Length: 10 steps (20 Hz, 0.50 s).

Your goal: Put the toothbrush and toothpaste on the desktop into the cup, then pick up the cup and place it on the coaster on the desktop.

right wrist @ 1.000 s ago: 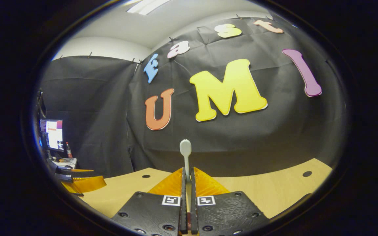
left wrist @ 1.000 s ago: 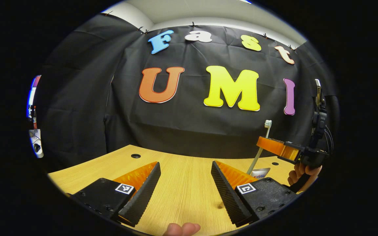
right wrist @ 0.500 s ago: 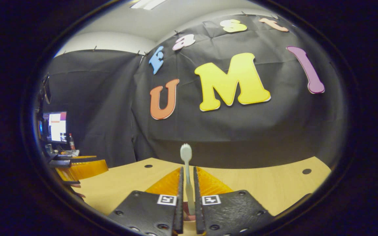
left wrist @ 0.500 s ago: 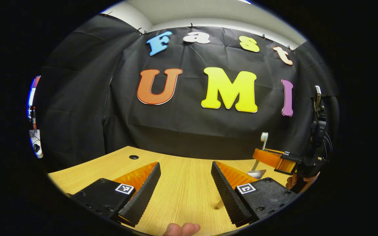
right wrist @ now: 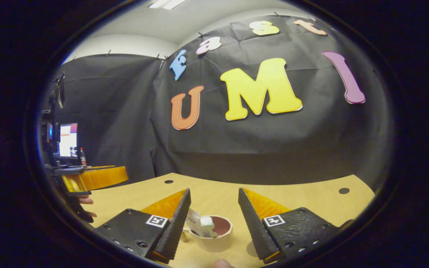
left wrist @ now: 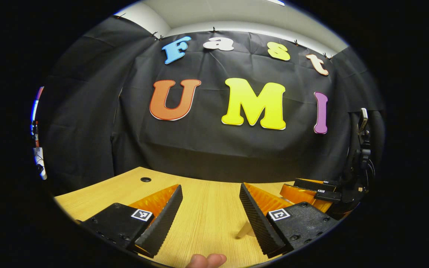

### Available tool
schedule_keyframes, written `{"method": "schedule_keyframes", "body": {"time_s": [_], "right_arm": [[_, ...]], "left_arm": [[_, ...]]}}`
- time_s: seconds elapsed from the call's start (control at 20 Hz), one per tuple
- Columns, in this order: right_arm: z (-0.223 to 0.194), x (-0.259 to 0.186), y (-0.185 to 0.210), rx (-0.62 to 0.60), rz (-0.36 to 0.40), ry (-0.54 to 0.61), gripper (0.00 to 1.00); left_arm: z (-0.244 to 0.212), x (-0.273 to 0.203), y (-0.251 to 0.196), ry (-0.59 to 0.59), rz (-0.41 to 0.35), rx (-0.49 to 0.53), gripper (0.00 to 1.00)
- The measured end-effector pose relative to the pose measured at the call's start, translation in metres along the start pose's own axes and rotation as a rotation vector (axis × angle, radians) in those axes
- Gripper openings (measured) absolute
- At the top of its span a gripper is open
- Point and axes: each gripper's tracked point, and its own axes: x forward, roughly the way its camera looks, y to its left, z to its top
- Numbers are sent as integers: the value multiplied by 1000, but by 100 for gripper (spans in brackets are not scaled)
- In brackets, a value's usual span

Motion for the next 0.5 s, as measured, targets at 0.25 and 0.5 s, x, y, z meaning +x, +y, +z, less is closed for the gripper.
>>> {"method": "schedule_keyframes", "body": {"time_s": [0.25,0.5], "right_arm": [[28,-43,-6,3,19,-46,92],[37,-112,-42,-14,-3,-23,94]], "left_arm": [[10,5,-21,37,-199,69,97],[4,-1,-38,242,-434,317,99]]}}
